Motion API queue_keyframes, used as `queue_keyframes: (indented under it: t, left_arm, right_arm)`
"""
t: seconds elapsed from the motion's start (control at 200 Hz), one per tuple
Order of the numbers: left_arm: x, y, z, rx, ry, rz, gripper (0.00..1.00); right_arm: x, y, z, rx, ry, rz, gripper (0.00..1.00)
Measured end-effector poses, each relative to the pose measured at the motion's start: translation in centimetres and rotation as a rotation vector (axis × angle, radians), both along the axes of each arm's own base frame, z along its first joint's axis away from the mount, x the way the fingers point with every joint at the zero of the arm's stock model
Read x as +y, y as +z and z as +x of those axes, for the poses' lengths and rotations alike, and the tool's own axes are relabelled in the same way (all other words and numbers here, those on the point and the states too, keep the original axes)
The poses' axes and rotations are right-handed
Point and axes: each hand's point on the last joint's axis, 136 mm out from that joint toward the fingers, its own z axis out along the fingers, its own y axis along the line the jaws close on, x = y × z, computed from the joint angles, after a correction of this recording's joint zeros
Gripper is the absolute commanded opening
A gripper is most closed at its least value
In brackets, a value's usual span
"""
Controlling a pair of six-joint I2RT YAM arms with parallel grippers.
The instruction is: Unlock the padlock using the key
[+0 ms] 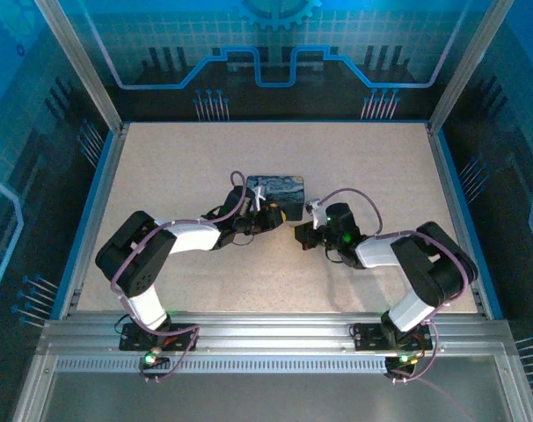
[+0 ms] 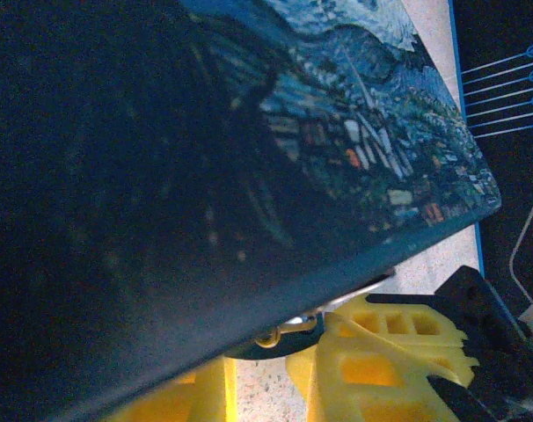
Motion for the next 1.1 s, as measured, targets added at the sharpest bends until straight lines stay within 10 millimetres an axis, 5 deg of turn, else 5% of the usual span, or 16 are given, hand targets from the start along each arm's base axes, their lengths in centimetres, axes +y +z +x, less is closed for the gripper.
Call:
queue_keyframes:
  t: [1.1]
  left_arm:
    - [-0.3, 0.0, -0.2, 0.000, -0.007, -0.001, 0.17]
  right_arm:
    - [0.9, 1.2, 1.4, -0.068, -0.001, 0.057, 0.00]
